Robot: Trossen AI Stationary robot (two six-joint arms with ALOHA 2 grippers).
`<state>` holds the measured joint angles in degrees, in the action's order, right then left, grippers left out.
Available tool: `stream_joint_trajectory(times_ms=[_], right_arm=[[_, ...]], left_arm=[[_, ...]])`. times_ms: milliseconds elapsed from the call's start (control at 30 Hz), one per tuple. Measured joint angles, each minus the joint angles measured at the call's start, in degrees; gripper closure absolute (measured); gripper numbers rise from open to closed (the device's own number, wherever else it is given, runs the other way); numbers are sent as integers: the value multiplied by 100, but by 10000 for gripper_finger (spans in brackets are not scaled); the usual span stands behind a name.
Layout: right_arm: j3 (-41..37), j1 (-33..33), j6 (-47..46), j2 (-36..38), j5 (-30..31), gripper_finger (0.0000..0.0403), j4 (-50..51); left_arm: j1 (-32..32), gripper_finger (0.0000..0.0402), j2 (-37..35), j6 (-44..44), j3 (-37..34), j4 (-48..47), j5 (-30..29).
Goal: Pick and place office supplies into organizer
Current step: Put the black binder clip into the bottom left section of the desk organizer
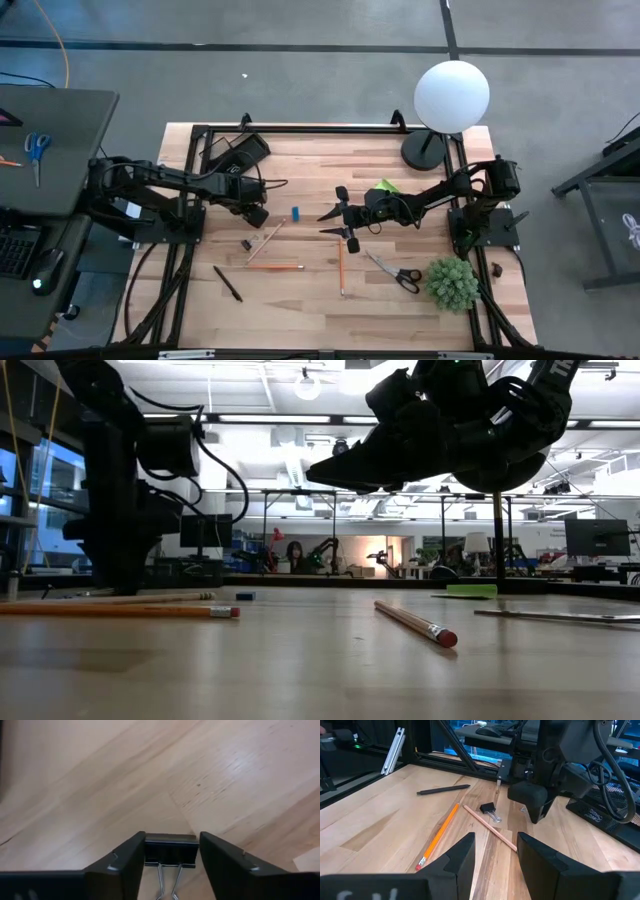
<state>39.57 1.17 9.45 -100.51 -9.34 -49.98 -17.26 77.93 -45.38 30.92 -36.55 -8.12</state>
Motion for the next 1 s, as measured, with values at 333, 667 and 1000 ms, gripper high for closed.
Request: stream_joint_trajectory(times_ms=[333,667,1000], right_arm=[[0,0,2,0,45,265,0],[0,-3,2,0,46,265,46],[0,-4,2,0,46,265,83]], left_arm=[[0,292,40,867,487,-128,-18],[-181,285,37,1675,1763,-1826,-1711],[-1333,286,33,2756,1893,-1864,-1851]])
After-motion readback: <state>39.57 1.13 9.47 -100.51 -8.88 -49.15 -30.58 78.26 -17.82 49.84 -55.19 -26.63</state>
